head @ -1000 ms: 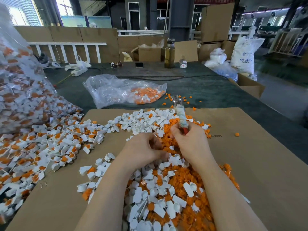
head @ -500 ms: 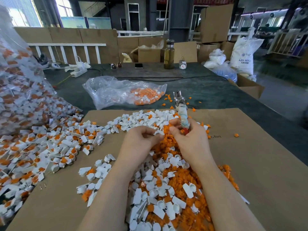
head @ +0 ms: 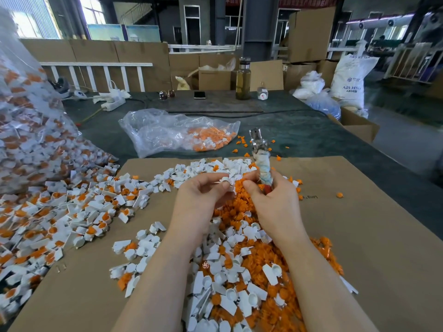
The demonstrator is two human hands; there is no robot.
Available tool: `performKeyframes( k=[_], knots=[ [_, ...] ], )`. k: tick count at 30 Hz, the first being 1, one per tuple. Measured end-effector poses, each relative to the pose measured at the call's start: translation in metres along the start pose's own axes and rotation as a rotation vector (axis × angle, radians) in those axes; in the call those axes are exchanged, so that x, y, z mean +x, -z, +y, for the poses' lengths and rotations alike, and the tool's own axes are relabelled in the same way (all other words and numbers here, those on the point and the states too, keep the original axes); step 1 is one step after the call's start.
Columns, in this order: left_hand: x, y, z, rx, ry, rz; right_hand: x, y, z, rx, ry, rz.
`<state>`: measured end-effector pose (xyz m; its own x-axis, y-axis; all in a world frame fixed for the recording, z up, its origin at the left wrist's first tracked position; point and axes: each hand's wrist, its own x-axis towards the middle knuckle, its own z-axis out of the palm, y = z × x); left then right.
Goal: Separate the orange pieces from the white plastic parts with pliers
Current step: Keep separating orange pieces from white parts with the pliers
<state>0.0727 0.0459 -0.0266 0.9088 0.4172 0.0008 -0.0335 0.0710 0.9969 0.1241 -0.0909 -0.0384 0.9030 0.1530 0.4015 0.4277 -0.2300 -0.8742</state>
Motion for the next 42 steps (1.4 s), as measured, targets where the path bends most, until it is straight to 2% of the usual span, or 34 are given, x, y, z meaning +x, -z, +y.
performKeyframes(
  k=[9,21,37,42],
  knots=[
    [0.001,-0.004,0.001,-0.129,0.034,0.081,-0.001,-0.002,-0.002,0.013,0.022,0.011],
    [-0.002,-0.001,0.004,-0.205,0.093,0.014,-0.006,-0.01,0.0,-0.108,0.041,0.088],
    [-0.005,-0.003,0.006,-0.186,0.026,-0.009,-0.005,-0.009,0.001,-0.096,0.053,0.132],
    [-0.006,-0.005,0.006,-0.103,-0.027,0.02,-0.006,-0.01,-0.001,-0.143,0.069,0.134]
  ],
)
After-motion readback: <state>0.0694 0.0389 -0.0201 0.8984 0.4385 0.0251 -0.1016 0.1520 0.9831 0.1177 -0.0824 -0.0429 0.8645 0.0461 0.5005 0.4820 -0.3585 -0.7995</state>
